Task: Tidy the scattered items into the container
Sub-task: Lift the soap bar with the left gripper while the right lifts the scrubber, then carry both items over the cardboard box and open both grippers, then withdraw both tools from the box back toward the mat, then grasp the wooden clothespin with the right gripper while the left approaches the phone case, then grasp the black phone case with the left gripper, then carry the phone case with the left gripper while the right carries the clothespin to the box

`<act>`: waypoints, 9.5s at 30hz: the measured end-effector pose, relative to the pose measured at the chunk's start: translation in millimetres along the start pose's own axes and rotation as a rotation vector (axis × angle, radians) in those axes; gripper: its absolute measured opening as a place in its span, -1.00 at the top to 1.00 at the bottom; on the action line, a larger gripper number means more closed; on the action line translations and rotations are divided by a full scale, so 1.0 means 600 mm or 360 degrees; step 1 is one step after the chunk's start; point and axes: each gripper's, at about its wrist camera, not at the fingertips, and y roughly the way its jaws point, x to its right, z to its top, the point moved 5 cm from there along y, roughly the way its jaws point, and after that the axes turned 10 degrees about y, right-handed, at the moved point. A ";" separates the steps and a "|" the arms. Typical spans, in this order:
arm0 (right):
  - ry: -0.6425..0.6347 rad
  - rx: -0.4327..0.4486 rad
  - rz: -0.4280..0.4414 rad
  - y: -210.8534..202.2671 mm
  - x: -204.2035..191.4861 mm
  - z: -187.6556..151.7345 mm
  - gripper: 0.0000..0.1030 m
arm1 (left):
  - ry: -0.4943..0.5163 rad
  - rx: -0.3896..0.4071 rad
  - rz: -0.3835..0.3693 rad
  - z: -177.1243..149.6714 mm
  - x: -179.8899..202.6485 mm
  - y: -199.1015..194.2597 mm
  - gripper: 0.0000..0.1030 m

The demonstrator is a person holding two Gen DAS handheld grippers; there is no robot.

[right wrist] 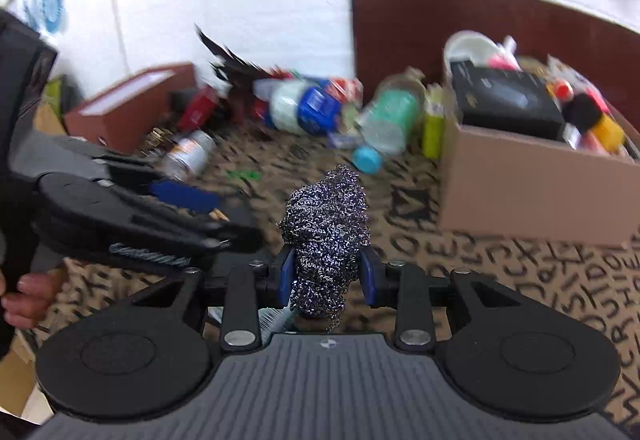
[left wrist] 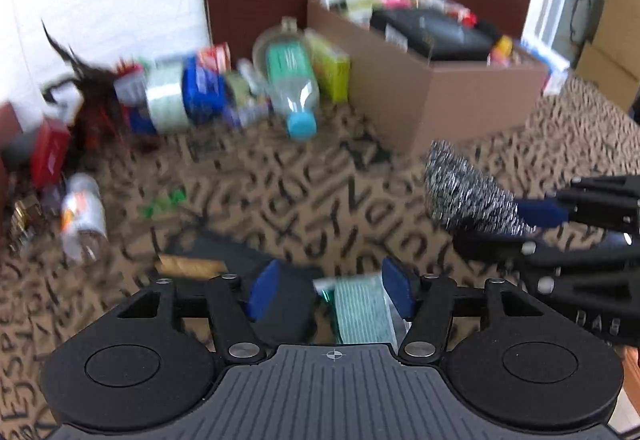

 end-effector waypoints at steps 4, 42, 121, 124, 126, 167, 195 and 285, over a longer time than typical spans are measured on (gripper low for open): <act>0.0059 -0.0070 -0.0026 0.012 0.020 -0.021 0.27 | 0.0070 -0.0063 -0.0037 -0.018 0.028 0.022 -0.54; -0.0044 0.0361 -0.0128 -0.067 0.122 0.261 0.27 | 0.0032 0.0359 0.0043 0.369 0.017 -0.022 -0.04; -0.0263 0.0257 -0.0420 -0.017 0.108 0.217 -0.99 | -0.0113 0.0353 0.0107 0.234 0.028 -0.024 -1.00; -0.0289 0.0273 -0.0381 -0.024 0.071 0.171 -0.99 | -0.0212 0.0347 0.0137 0.171 0.021 -0.040 -1.00; -0.0266 0.0273 -0.0349 -0.024 0.054 0.145 -0.99 | -0.0289 0.0322 0.0139 0.129 0.014 -0.045 -1.00; -0.0349 -0.0205 0.0190 0.205 -0.165 0.007 -0.16 | -0.0812 -0.0018 0.0209 -0.111 -0.222 0.009 -0.28; 0.0004 -0.0190 -0.0091 0.111 -0.001 -0.024 0.74 | -0.0611 -0.0027 0.0038 -0.044 -0.151 0.045 -0.32; 0.0201 0.0427 -0.0261 -0.050 0.251 0.224 0.74 | -0.0169 0.0286 -0.0089 0.478 0.051 0.007 1.00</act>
